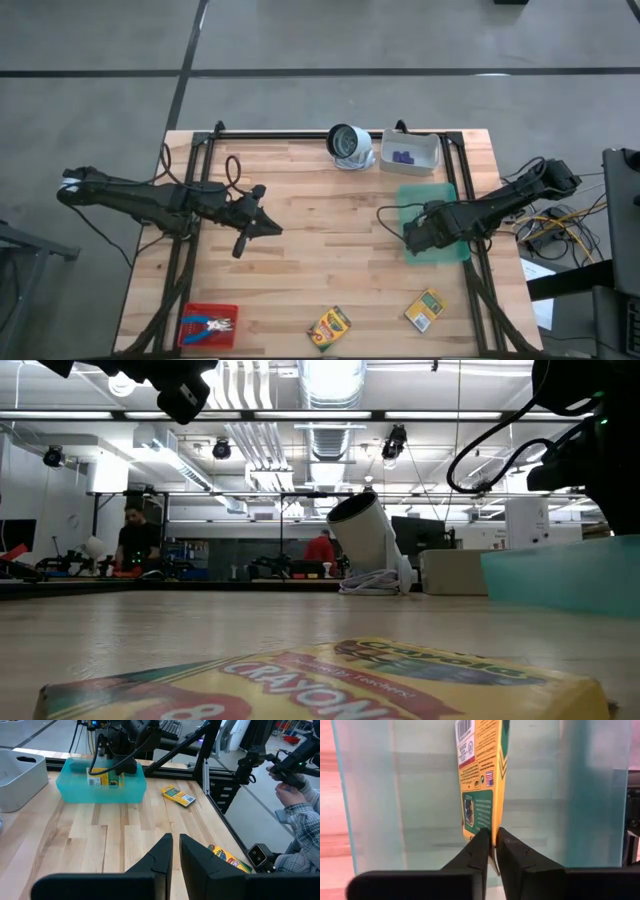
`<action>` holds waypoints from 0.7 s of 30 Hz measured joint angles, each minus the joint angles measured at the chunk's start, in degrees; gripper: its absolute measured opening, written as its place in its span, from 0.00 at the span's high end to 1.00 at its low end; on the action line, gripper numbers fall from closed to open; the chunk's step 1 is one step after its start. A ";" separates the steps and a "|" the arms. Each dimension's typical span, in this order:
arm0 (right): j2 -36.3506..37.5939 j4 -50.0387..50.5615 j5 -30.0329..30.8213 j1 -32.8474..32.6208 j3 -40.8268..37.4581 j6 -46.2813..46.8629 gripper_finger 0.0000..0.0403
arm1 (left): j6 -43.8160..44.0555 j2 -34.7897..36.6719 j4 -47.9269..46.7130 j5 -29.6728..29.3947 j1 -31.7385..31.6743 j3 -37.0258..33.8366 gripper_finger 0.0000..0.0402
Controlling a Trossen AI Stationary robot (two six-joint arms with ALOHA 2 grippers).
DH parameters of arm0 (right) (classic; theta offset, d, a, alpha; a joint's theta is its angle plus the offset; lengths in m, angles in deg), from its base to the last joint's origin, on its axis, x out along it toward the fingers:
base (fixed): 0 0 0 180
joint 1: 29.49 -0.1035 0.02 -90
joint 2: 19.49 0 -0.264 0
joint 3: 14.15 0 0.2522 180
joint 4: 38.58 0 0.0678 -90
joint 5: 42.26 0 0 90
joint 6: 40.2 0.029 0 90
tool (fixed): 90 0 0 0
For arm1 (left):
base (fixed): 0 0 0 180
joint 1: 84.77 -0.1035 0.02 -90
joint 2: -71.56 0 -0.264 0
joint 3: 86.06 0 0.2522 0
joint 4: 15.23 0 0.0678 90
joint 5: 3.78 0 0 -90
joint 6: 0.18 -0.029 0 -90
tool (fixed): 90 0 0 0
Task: Pick & Place School Supplies
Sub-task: Put the crayon box into the green bin
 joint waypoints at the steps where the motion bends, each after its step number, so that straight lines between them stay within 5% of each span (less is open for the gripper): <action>1: 0.00 0.00 0.25 -0.01 0.00 -0.02 0.92 | -0.01 0.00 0.00 0.00 -0.01 0.00 0.91; 21: 0.00 0.38 0.25 -0.01 0.00 0.00 0.35 | -0.02 0.00 -0.02 0.00 -0.02 0.00 0.91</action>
